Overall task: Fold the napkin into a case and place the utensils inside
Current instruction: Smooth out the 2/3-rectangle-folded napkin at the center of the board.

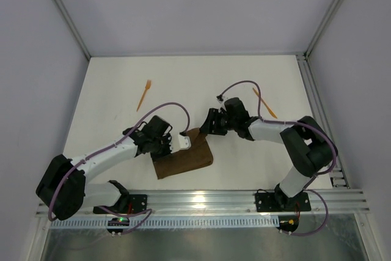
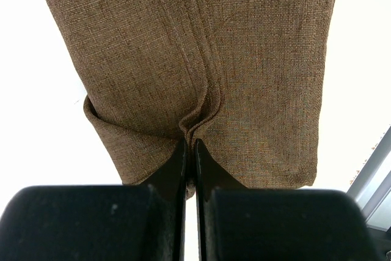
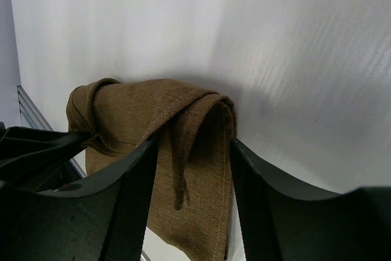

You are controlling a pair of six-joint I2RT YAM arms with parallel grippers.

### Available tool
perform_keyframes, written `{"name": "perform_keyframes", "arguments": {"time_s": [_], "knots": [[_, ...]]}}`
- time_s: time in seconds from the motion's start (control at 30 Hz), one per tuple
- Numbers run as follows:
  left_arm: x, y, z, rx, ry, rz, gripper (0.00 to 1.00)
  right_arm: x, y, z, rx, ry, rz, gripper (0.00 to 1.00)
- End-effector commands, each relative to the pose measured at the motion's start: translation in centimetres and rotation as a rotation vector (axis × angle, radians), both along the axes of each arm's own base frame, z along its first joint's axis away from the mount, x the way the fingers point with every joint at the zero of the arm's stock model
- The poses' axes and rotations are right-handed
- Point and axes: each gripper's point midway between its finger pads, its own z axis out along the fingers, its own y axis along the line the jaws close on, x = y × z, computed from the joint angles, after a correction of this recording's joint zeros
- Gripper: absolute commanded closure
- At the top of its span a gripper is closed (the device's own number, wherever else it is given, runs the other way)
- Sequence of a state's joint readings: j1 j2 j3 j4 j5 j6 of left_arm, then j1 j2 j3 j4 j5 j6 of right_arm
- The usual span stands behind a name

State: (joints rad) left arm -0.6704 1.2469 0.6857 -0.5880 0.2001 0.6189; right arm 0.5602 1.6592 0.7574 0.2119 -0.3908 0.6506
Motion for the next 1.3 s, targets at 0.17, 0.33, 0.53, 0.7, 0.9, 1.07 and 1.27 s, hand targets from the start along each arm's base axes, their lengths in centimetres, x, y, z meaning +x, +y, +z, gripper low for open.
{"name": "perform_keyframes", "arguments": {"time_s": [0.17,0.33,0.53,0.7,0.9,1.07,1.27], "knots": [[0.4,-0.4,0.6,-0.011,-0.026,-0.022,1.0,2.2,-1.2,2.8,-0.052,-0.127,-0.081,0.44],[0.2,-0.4,0.6,-0.014,-0.022,-0.024,1.0,3.2,-2.7,5.9,-0.062,-0.203,-0.177,0.4],[0.3,-0.5,0.6,-0.017,-0.022,-0.022,1.0,1.4,0.4,4.2,-0.004,-0.116,-0.031,0.28],[0.3,-0.4,0.8,-0.016,-0.026,-0.022,1.0,0.9,1.2,1.4,-0.003,-0.044,0.012,0.28],[0.7,-0.1,0.7,0.002,-0.042,-0.012,1.0,-0.1,2.9,1.0,0.073,0.0,0.108,0.65],[2.3,0.5,1.7,0.01,-0.134,0.056,1.0,0.1,1.7,0.6,0.066,0.009,0.086,0.96],[7.2,2.4,4.1,-0.003,-0.31,0.263,1.0,1.2,1.8,1.6,0.048,-0.03,0.09,0.97]]}}
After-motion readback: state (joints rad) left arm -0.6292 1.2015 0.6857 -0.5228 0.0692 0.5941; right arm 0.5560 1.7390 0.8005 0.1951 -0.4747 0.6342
